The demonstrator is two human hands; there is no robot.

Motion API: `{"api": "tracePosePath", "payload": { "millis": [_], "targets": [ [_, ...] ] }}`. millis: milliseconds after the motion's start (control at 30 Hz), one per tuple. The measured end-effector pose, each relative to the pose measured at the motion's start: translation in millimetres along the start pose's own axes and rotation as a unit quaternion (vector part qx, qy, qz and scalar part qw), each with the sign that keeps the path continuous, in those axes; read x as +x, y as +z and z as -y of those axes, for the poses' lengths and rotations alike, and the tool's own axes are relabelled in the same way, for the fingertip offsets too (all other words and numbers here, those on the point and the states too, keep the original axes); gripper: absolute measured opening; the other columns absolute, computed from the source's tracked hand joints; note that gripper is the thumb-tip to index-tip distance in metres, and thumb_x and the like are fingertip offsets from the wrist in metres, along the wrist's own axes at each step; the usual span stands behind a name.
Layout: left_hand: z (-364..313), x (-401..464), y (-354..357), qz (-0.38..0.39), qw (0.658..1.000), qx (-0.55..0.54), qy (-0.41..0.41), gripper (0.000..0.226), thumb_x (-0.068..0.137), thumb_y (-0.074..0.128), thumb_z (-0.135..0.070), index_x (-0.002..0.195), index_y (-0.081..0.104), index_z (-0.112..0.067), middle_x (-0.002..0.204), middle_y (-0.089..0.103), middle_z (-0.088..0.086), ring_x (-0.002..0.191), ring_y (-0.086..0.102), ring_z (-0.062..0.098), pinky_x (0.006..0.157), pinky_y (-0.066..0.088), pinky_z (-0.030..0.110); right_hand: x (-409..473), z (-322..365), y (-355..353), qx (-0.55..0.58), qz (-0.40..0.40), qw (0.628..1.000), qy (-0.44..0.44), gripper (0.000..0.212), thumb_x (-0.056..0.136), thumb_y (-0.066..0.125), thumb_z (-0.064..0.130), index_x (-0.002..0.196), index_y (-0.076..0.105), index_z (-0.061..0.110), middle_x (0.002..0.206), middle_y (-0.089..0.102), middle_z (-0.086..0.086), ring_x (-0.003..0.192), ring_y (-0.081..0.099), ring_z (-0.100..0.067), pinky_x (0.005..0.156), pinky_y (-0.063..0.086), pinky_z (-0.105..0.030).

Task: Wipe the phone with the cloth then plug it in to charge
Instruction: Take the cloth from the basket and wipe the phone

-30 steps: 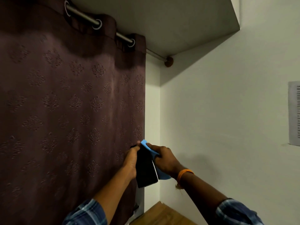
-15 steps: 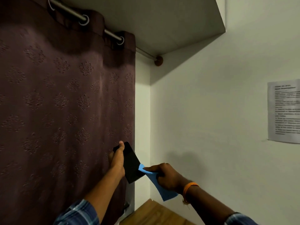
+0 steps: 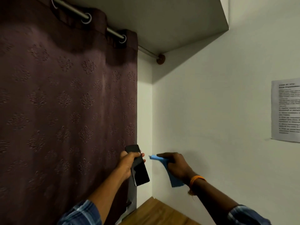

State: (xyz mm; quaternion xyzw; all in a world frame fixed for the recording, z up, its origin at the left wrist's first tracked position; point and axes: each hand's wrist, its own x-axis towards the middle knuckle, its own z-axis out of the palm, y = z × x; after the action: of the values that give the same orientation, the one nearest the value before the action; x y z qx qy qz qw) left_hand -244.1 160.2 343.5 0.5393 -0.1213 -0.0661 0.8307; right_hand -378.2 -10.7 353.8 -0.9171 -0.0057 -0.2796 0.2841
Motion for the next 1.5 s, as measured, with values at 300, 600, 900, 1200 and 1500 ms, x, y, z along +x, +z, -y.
{"api": "tracePosePath", "payload": {
  "millis": [300,600,900,1200,1500],
  "targets": [
    [9,-15,14,0.025,0.97,0.209,0.122,0.023,0.09,0.067,-0.009,0.106,0.056,-0.021,0.099,0.064,-0.007,0.093,0.065,0.014,0.085,0.053,0.032,38,69,12,-0.022,-0.061,0.985,-0.157,0.062,0.087,0.063,-0.005,0.143,0.054,0.019,0.148,0.054,-0.005,0.136,0.05,-0.019,0.118,0.031,-0.019],
    [4,-26,12,0.041,0.949,0.212,0.229,0.045,0.089,0.049,0.019,0.12,0.053,-0.014,0.102,0.063,-0.003,0.089,0.069,0.006,0.069,0.053,0.007,36,60,31,-0.1,-0.004,0.98,-0.172,0.051,0.098,0.059,0.014,0.148,0.048,0.022,0.15,0.051,-0.004,0.134,0.05,-0.017,0.118,0.038,-0.031],
    [4,-26,4,0.042,0.966,0.159,0.2,0.033,0.086,0.07,0.001,0.111,0.061,-0.018,0.092,0.07,-0.007,0.075,0.07,-0.007,0.059,0.052,0.008,44,48,32,-0.121,-0.027,0.986,-0.107,0.065,0.087,0.059,-0.002,0.146,0.05,0.023,0.147,0.055,-0.003,0.134,0.052,-0.024,0.115,0.037,-0.033],
    [7,-27,6,0.07,0.99,0.059,0.104,0.027,0.09,0.067,-0.004,0.114,0.059,-0.016,0.105,0.073,0.011,0.089,0.076,0.025,0.073,0.063,0.043,42,32,29,-0.13,-0.063,0.983,-0.111,0.083,0.072,0.044,-0.019,0.143,0.054,0.024,0.144,0.059,-0.002,0.132,0.054,-0.021,0.111,0.031,-0.02],
    [1,-16,8,0.088,0.996,-0.023,-0.022,0.06,0.073,0.07,-0.065,0.103,0.071,-0.013,0.088,0.063,0.007,0.078,0.058,0.017,0.063,0.047,0.031,35,32,29,-0.093,-0.066,0.987,-0.111,0.077,0.078,0.045,-0.019,0.145,0.051,0.019,0.147,0.056,-0.003,0.136,0.051,-0.02,0.116,0.034,-0.025]
  ]
}}
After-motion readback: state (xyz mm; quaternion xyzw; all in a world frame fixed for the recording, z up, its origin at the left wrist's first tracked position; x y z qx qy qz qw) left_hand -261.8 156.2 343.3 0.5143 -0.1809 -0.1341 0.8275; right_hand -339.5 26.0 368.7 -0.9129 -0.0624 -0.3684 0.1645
